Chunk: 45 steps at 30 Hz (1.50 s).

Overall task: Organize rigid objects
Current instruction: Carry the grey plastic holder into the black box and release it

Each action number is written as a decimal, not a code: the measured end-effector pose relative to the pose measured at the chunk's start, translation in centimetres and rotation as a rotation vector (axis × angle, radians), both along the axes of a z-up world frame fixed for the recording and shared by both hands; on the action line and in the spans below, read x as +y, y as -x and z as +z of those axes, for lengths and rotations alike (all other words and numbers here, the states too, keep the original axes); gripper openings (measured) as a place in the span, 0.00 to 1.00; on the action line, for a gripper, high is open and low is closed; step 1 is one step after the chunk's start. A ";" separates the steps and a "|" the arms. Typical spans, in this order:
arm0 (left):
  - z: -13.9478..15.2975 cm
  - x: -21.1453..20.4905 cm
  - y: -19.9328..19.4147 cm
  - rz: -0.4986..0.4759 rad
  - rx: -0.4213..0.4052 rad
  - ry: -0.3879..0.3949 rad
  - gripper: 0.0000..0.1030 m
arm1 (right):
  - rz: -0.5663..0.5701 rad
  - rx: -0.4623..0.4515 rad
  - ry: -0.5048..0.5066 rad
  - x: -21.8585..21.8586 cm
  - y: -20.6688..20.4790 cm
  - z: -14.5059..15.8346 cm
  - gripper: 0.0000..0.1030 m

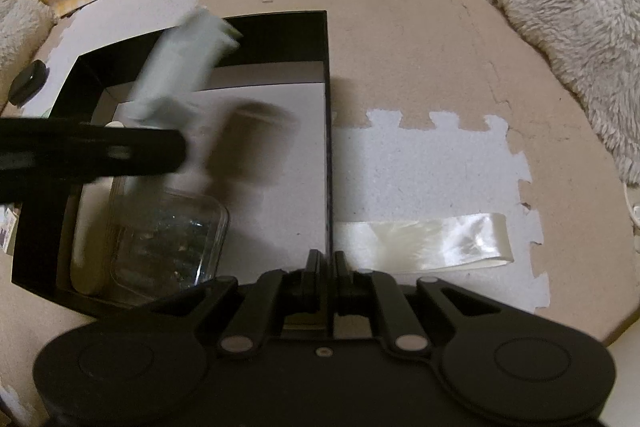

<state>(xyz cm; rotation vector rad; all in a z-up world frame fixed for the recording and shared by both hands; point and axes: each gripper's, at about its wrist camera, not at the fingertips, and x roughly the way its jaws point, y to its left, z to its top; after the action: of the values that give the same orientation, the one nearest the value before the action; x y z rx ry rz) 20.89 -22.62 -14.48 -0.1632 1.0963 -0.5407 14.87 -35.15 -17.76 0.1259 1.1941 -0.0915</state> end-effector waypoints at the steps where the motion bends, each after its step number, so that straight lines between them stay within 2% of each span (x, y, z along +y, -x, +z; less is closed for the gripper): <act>1: -0.4 -0.4 -0.4 0.010 0.007 -0.005 0.20 | -0.001 -0.002 0.001 0.0 0.0 0.0 0.07; 6: -1.8 -1.6 -1.3 0.048 0.027 -0.020 0.20 | -0.003 -0.004 -0.002 0.0 0.0 0.0 0.07; 13: -3.5 -3.3 -2.0 0.065 0.068 0.005 0.22 | -0.011 -0.004 -0.017 -0.3 0.0 -0.1 0.07; 15: -3.7 -3.4 -2.1 0.074 0.080 0.030 0.34 | -0.011 -0.004 -0.018 -0.3 0.0 -0.1 0.07; 16: -3.7 -3.5 -2.1 0.069 0.086 0.041 0.37 | -0.011 -0.004 -0.019 -0.4 -0.1 -0.1 0.07; 21: -3.1 -3.3 -1.8 0.033 0.067 -0.001 0.53 | -0.009 -0.002 -0.019 -0.5 -0.2 -0.1 0.07; 25: -2.6 -2.7 -1.5 0.019 0.048 -0.041 0.60 | -0.009 -0.002 -0.019 -0.5 -0.3 -0.2 0.07; 30: -1.4 -2.2 -1.0 -0.016 -0.016 -0.114 0.80 | -0.011 -0.002 -0.021 -0.5 -0.3 -0.2 0.07; 32: -0.8 -2.0 -0.9 -0.028 -0.028 -0.119 0.82 | -0.011 -0.002 -0.019 -0.5 -0.4 -0.2 0.07; 35: 0.0 -1.6 -0.8 -0.038 -0.044 -0.122 0.91 | -0.013 -0.002 -0.022 -0.5 -0.3 -0.3 0.07; 39: 1.2 -1.0 -0.3 -0.071 -0.107 -0.160 0.98 | -0.014 -0.002 -0.024 -0.5 -0.3 -0.3 0.07; 45: 2.8 1.2 0.1 -0.099 -0.149 -0.177 1.00 | -0.013 -0.001 -0.021 -0.4 -0.2 -0.3 0.07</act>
<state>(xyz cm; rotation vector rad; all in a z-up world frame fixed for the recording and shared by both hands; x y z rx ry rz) 20.76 -21.40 -11.66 0.0854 1.0049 -0.5328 15.08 -35.52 -18.08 0.1521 1.1932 -0.0899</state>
